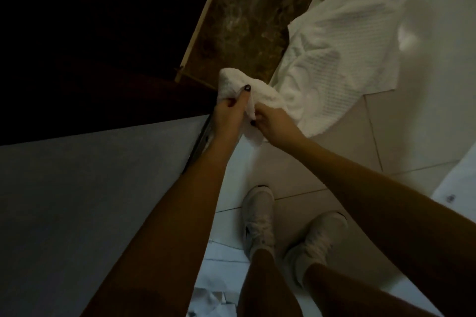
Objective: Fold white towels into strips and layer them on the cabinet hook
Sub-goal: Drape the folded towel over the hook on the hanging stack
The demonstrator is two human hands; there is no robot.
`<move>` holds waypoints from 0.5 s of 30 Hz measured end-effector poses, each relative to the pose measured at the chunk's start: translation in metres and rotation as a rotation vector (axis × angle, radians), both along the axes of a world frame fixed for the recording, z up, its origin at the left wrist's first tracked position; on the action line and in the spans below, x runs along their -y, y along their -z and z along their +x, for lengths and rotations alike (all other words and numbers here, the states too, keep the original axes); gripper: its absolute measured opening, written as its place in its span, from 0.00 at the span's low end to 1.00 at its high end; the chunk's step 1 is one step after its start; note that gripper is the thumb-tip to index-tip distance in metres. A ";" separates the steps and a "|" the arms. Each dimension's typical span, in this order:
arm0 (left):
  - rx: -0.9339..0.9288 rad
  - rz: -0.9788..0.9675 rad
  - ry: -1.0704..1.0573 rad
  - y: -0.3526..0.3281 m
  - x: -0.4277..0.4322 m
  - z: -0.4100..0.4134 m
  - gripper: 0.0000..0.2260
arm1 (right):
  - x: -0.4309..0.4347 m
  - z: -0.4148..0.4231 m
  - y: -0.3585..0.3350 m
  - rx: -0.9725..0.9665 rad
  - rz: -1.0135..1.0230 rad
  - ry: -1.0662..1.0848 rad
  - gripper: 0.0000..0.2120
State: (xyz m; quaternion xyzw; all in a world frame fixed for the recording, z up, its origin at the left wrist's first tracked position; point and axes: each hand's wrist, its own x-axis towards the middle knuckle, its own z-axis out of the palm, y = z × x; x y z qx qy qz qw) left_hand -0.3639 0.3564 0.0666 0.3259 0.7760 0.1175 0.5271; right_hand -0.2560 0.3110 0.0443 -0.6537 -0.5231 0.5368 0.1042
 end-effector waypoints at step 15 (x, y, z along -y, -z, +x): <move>0.329 -0.195 -0.352 -0.250 0.085 0.090 0.20 | 0.104 0.097 -0.268 0.057 -0.097 0.186 0.09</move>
